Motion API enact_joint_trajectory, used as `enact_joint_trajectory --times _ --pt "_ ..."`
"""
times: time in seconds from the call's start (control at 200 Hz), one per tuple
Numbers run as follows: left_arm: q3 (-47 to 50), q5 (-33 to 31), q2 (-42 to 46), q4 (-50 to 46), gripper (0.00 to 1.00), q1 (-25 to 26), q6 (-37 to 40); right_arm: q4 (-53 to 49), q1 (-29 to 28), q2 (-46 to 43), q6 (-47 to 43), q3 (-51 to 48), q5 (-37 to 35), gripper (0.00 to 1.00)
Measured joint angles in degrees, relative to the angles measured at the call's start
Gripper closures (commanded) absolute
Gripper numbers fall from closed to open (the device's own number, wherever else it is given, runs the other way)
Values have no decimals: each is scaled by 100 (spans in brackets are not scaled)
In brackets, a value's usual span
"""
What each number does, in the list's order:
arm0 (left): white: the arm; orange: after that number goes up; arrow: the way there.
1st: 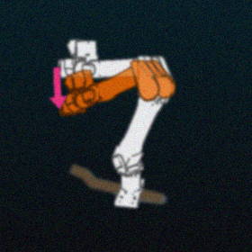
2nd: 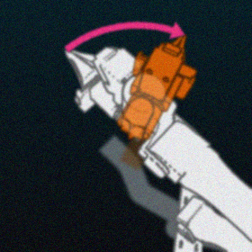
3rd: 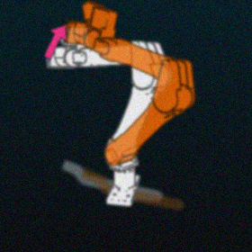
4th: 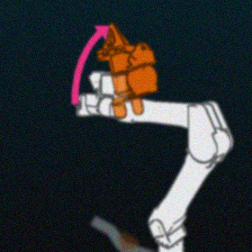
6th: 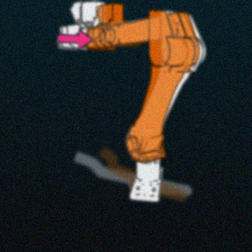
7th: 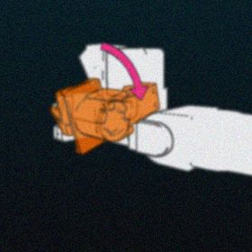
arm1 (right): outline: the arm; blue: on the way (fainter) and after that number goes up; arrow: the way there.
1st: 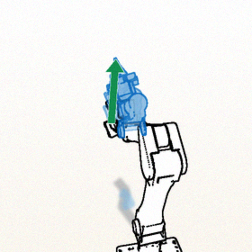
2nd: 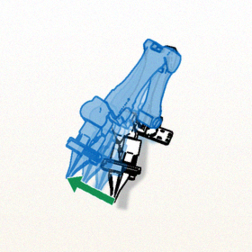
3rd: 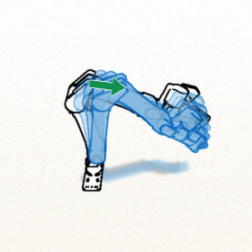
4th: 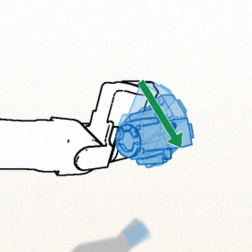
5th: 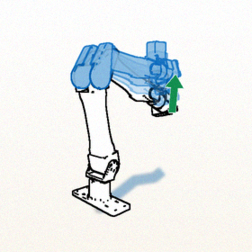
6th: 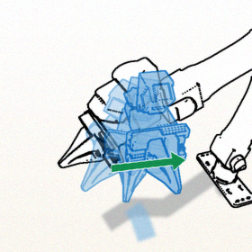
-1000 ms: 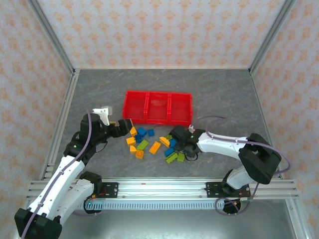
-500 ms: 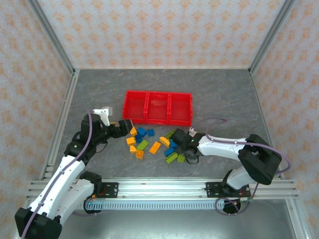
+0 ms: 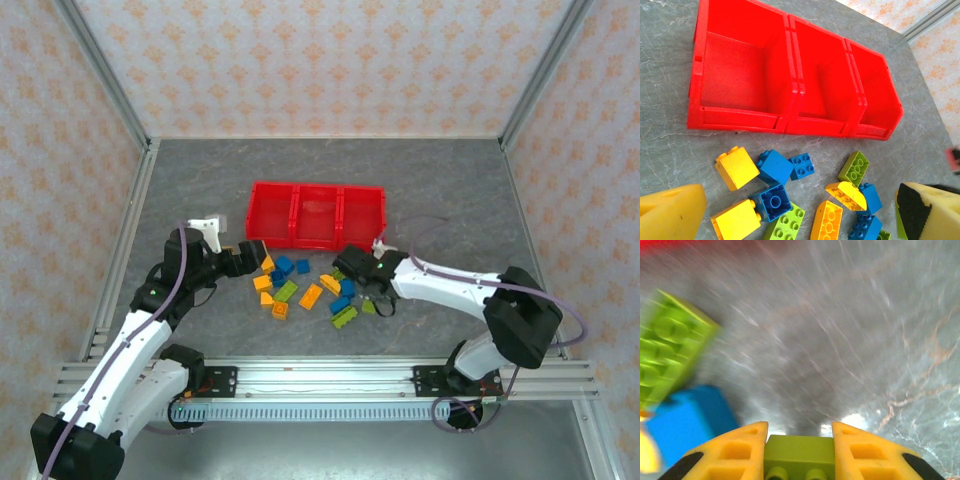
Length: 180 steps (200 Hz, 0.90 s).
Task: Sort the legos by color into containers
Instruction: Pick up the lego from the bottom-center of the table, then place the lego in the container.
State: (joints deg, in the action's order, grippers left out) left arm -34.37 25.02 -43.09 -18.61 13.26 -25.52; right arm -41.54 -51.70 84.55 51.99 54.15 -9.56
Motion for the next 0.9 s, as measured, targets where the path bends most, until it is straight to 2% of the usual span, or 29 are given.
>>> enact_joint_trajectory --times 0.135,0.34,0.516,0.661,0.811,0.901 --pt "0 -13 -13 2 1 0 0 -129 96 -225 -503 973 -629 78" --pt "4 -13 -44 0 1 0 2 455 730 -157 -1825 1897 -1252 78" --pt "4 -15 -26 0 1 0 2 1233 1113 673 -3093 2323 -1399 78" --pt "4 -15 76 2 1 0 0 1620 1462 1563 -3663 2627 -1237 76" --pt "4 -35 136 0 1 0 2 1825 1707 2138 -3921 2645 -922 66" --pt "4 -42 151 0 1 0 0 1847 1731 2378 -3917 2653 -791 51"
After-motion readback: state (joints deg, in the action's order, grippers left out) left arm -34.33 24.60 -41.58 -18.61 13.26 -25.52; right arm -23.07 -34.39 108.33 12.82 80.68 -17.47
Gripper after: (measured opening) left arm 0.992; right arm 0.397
